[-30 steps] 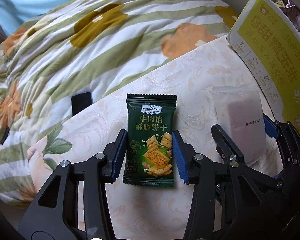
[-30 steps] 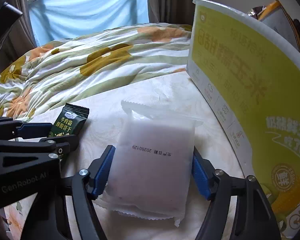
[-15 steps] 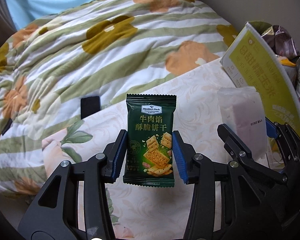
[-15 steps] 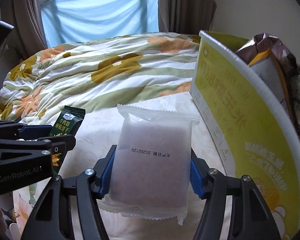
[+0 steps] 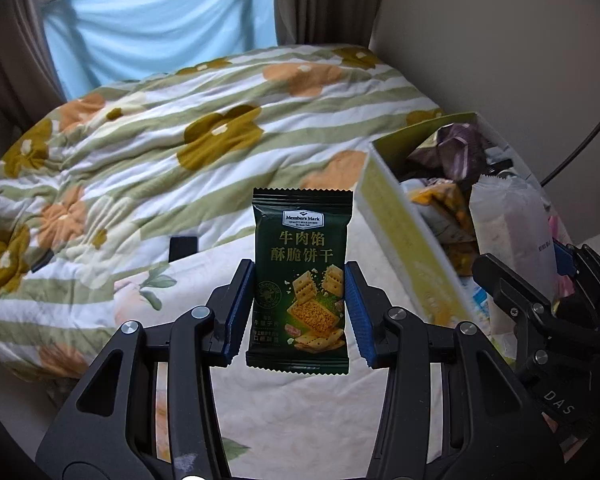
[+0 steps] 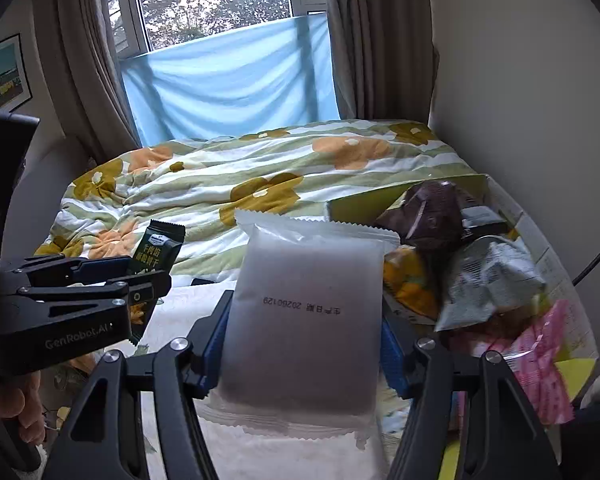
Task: Organize snacks
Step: 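Carry the green packet and white packet into the yellow box while opening both tools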
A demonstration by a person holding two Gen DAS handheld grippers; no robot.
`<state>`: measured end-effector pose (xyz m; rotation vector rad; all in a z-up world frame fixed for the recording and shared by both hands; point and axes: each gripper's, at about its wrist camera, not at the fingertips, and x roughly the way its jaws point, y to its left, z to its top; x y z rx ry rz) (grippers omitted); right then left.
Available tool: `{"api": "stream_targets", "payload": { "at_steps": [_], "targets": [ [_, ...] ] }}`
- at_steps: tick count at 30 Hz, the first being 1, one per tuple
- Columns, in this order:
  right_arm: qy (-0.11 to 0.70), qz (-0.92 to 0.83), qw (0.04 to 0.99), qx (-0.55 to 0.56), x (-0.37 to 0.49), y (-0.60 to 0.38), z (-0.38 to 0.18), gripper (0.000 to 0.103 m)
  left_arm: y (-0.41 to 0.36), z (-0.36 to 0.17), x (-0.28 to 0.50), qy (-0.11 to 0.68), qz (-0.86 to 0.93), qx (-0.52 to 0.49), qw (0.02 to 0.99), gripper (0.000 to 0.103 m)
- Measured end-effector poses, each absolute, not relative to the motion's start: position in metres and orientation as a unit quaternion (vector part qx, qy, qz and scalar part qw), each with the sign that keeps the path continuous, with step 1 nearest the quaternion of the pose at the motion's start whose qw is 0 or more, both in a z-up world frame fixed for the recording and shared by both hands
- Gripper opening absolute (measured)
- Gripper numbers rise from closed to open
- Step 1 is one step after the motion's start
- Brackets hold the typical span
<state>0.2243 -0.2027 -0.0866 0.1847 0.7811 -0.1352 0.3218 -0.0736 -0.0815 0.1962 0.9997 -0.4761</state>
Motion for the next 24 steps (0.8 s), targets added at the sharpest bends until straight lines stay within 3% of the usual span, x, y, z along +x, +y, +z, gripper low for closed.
{"api": "stream_targets", "payload": {
  "at_steps": [7,17,18,20,21,24],
  "targets": [
    [0.374,-0.037,0.925,0.058,0.175,-0.289,-0.056,0.059,-0.153,-0.062,0.257,0.464,-0.215,0.041,0.858,0.041],
    [0.376,-0.009,0.926,0.041,0.143,-0.370,-0.043,0.059,-0.259,-0.087,0.210,0.489,-0.205,0.027,0.847,0.042],
    [0.377,-0.006,0.925,0.041,0.142,-0.372,-0.044,0.059,-0.265,-0.092,0.210,0.495,-0.206,0.026,0.844,0.045],
    [0.380,-0.001,0.924,0.045,0.137,-0.377,-0.045,0.059,-0.270,-0.100,0.206,0.505,-0.203,0.026,0.839,0.074],
    [0.381,0.002,0.923,0.049,0.134,-0.379,-0.046,0.059,-0.269,-0.103,0.203,0.505,-0.196,0.026,0.840,0.103],
    [0.383,0.002,0.922,0.054,0.125,-0.385,-0.050,0.059,-0.253,-0.108,0.192,0.504,-0.184,0.018,0.844,0.102]
  ]
}}
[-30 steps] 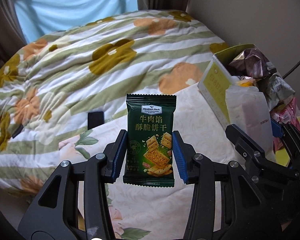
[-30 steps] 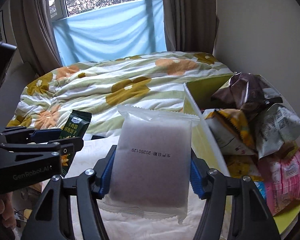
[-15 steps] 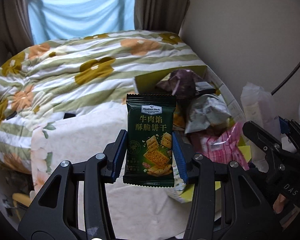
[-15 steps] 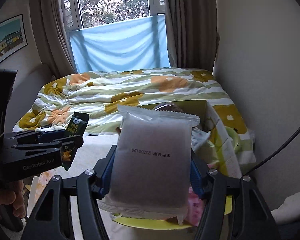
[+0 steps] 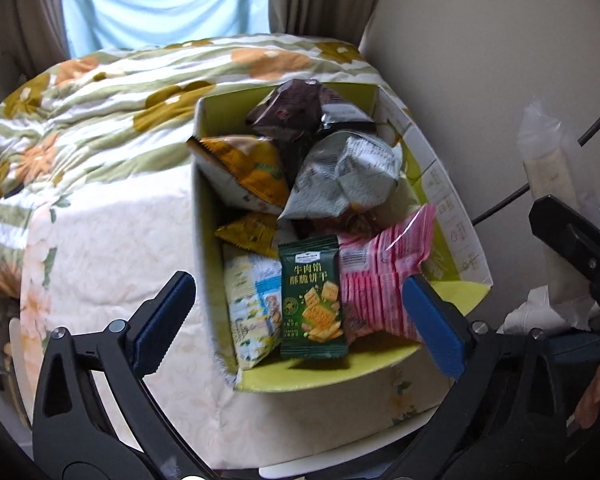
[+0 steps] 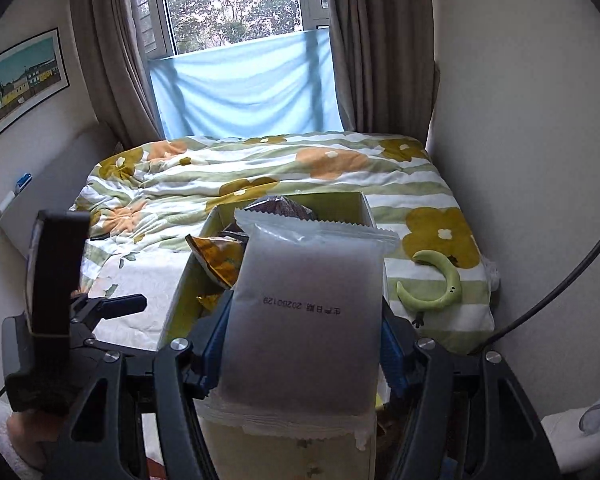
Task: Organize snacks
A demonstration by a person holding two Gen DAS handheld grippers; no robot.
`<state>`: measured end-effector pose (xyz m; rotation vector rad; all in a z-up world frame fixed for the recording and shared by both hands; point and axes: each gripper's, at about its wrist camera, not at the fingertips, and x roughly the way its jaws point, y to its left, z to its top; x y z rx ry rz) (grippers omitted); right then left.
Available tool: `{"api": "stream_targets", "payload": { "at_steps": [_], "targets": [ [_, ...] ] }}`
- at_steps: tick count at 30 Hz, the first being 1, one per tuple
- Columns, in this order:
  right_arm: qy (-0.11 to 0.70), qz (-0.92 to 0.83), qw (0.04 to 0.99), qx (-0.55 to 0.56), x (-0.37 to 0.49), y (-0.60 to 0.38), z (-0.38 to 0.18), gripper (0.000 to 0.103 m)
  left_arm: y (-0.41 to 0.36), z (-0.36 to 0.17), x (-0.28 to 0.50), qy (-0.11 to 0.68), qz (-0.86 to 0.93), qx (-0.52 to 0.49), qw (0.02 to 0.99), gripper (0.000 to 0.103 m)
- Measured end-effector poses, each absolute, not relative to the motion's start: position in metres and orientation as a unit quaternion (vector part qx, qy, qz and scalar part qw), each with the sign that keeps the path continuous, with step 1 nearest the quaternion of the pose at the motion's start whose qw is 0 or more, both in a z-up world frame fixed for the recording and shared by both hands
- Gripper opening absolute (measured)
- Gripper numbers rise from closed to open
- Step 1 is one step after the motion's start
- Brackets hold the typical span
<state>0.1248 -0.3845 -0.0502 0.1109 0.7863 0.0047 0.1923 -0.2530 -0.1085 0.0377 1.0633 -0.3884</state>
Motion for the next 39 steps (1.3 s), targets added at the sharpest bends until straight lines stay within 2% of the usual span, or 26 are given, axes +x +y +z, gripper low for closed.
{"api": "stream_targets", "payload": {
  "at_steps": [9,16,20,21,22,23,25,31,39],
  "targets": [
    [0.386,0.014,0.920,0.058,0.112,-0.379,-0.054,0.059,-0.203,-0.096,0.160,0.488,-0.162,0.006,0.857,0.102],
    [0.397,0.039,0.916,0.052,0.139,-0.368,-0.058,0.059,-0.186,-0.081,0.155,0.478,-0.135,0.002,0.868,0.102],
    [0.425,0.056,0.902,0.058,0.162,-0.371,-0.083,0.061,-0.188,-0.087,0.155,0.482,-0.121,-0.002,0.868,0.102],
    [0.438,0.057,0.895,0.061,0.166,-0.374,-0.092,0.063,-0.187,-0.090,0.153,0.485,-0.117,-0.002,0.867,0.102],
    [0.453,0.052,0.888,0.061,0.168,-0.377,-0.101,0.075,-0.187,-0.095,0.151,0.489,-0.112,-0.001,0.865,0.102],
    [0.463,0.044,0.884,0.059,0.166,-0.381,-0.110,0.091,-0.187,-0.099,0.149,0.493,-0.107,0.000,0.863,0.102],
    [0.465,0.033,0.883,0.052,0.156,-0.385,-0.117,0.100,-0.185,-0.106,0.143,0.498,-0.100,0.000,0.861,0.102],
    [0.464,0.015,0.884,0.050,0.126,-0.393,-0.124,0.100,-0.178,-0.118,0.130,0.512,-0.092,-0.008,0.854,0.102],
    [0.438,0.009,0.897,0.057,0.104,-0.382,-0.099,0.100,-0.164,-0.093,0.114,0.481,-0.098,-0.001,0.871,0.102]
  ]
}}
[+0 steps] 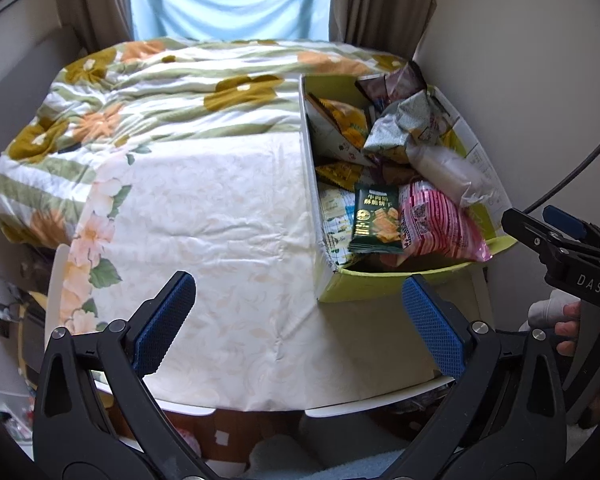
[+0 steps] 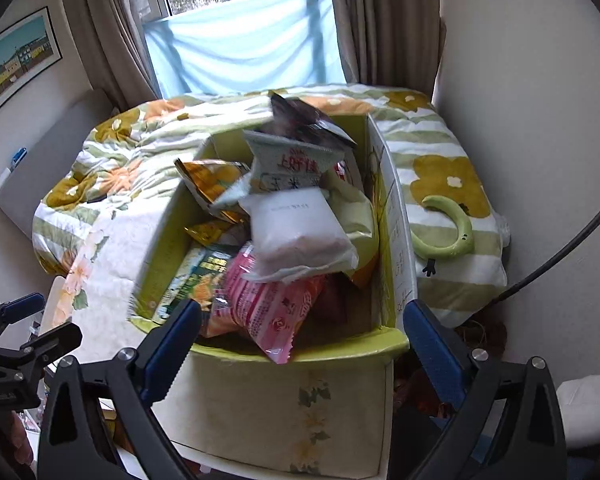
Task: Organize snacks
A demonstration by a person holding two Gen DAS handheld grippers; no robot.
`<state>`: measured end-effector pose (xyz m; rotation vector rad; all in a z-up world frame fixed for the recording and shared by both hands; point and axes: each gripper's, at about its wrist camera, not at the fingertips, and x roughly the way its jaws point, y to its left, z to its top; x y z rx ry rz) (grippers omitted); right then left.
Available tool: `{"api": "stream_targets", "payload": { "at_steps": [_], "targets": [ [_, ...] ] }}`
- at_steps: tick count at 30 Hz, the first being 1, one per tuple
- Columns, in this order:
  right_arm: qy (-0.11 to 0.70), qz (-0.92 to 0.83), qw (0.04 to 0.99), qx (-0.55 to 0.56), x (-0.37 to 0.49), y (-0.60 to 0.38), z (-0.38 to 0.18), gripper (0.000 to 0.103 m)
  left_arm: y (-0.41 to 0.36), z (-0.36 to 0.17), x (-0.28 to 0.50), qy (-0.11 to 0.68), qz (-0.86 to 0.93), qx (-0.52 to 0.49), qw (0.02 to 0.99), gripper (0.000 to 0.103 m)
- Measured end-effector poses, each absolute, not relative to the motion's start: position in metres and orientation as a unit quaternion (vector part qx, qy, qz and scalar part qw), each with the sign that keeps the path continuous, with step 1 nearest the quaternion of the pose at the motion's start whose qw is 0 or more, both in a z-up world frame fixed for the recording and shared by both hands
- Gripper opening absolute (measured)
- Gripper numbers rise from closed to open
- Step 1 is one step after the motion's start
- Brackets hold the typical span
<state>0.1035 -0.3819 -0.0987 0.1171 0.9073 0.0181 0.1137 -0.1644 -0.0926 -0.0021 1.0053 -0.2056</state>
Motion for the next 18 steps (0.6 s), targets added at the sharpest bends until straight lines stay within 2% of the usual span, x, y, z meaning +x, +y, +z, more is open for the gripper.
{"api": "stream_targets", "payload": {
  "at_steps": [18],
  "targets": [
    [0.328,-0.016,0.944,0.037,0.002,-0.304,0.002,0.100,-0.090,0.018,0.022,0.316,-0.064,0.028,0.946,0.102]
  ]
}}
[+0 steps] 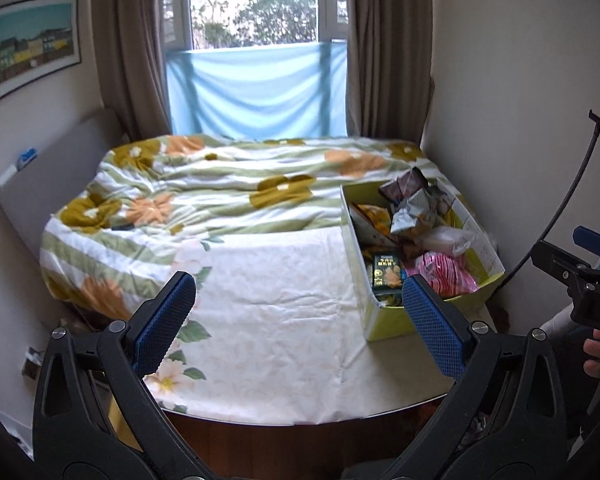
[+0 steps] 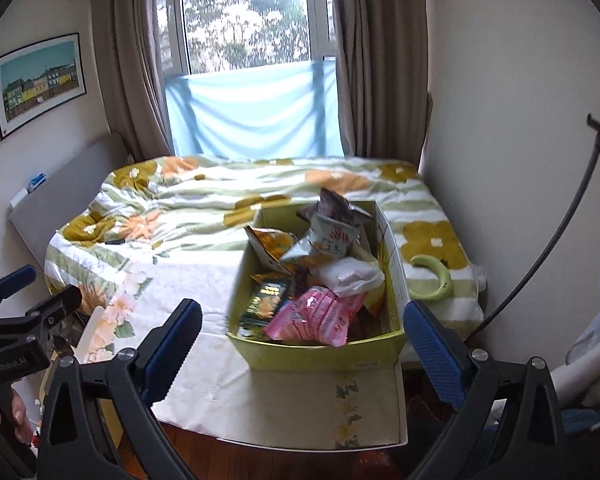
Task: Organize snacks
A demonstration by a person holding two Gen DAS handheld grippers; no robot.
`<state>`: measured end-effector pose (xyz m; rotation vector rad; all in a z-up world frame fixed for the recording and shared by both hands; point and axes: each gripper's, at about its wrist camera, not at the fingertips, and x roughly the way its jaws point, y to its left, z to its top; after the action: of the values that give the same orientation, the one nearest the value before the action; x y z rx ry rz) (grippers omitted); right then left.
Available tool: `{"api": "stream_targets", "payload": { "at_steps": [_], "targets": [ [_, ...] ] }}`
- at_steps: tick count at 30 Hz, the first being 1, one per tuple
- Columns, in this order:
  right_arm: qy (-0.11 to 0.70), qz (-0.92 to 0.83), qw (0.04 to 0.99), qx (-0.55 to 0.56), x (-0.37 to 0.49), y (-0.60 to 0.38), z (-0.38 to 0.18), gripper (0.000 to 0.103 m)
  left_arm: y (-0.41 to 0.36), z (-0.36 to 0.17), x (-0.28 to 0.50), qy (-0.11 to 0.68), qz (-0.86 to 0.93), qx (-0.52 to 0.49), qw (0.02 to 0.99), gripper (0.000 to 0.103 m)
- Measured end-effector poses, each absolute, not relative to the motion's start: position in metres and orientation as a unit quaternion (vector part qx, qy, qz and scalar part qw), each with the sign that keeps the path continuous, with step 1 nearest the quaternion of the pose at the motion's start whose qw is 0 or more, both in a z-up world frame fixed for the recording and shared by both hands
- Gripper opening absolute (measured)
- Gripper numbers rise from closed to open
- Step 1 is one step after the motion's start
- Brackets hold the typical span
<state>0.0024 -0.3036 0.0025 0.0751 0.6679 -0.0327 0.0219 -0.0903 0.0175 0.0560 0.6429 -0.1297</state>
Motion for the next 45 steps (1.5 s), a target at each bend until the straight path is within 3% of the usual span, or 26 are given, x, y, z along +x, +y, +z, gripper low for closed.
{"api": "stream_targets", "payload": {
  "at_steps": [11,45],
  "targets": [
    [0.312,-0.022,0.949,0.036,-0.023,-0.282,0.008,0.100,-0.073,0.029,-0.011,0.298,-0.060,0.029,0.952,0.102],
    [0.310,-0.019,0.950,0.033,-0.027,-0.278,0.011,0.100,-0.077,0.024,-0.012,0.304,-0.060,0.025,0.950,0.102]
  ]
}}
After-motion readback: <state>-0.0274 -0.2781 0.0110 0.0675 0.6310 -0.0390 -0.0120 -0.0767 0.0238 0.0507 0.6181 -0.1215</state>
